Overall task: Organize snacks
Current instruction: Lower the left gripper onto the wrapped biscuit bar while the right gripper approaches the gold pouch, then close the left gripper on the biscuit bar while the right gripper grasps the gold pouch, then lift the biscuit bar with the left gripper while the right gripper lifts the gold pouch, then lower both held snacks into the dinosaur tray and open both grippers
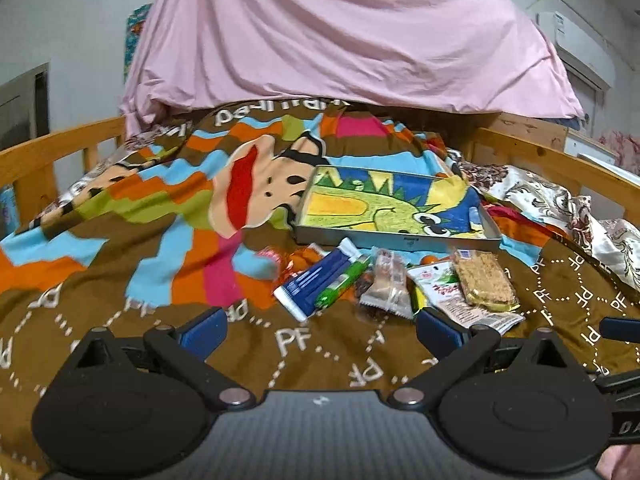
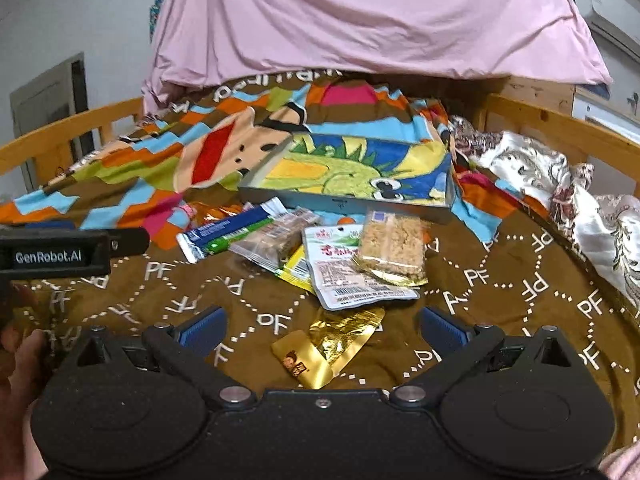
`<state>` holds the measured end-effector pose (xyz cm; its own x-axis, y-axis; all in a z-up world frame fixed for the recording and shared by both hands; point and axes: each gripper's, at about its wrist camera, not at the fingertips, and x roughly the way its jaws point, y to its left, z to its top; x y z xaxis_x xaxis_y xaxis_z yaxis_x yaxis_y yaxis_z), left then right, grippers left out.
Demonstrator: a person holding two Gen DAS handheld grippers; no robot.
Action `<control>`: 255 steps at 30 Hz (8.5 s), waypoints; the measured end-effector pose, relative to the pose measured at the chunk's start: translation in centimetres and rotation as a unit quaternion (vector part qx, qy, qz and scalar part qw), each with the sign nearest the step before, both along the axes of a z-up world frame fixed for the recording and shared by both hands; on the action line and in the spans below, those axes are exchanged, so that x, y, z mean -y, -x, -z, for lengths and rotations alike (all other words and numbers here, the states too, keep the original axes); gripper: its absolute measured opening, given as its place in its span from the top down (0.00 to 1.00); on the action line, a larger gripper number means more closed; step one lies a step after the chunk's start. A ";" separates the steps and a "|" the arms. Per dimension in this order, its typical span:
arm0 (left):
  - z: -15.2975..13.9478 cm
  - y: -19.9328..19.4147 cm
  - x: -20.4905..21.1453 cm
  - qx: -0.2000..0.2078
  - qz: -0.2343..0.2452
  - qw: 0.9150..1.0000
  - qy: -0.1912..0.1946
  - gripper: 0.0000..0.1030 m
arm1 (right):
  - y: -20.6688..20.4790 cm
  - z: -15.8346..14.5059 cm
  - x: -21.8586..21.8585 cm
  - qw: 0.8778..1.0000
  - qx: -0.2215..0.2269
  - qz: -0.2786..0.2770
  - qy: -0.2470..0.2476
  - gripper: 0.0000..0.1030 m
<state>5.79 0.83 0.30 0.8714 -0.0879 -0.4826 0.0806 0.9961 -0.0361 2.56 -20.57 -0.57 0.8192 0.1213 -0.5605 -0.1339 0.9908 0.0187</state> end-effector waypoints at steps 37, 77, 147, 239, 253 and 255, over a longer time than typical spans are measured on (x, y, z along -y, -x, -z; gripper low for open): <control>5.2 -17.6 6.3 -0.095 0.151 0.983 -0.047 0.18 | -7.4 7.1 -2.9 0.992 -0.073 0.103 0.029 0.35; 6.1 -16.2 6.0 -0.162 0.158 0.973 -0.039 0.62 | -7.3 7.8 -3.3 0.991 -0.099 0.094 0.011 0.32; -0.1 -8.0 4.4 -0.090 -0.017 0.989 0.120 0.62 | -7.8 -1.6 3.7 0.990 0.044 0.029 -0.134 0.85; 5.5 -35.8 13.7 -0.077 0.004 0.993 0.087 0.62 | -36.4 5.2 12.5 0.981 0.048 0.063 -0.177 0.55; 7.0 -36.1 12.8 -0.098 -0.015 0.988 0.122 0.57 | -37.0 5.9 11.5 0.988 0.013 0.056 -0.141 0.49; 6.8 -35.9 12.6 -0.094 -0.018 0.986 0.134 0.45 | -36.8 5.7 11.5 0.989 0.016 0.054 -0.139 0.46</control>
<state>41.69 -11.72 -6.47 0.7733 -0.2040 -0.6003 0.0113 0.9511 -0.3088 39.38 -32.05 -6.26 0.8530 0.1787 -0.4904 -0.0334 0.9563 0.2904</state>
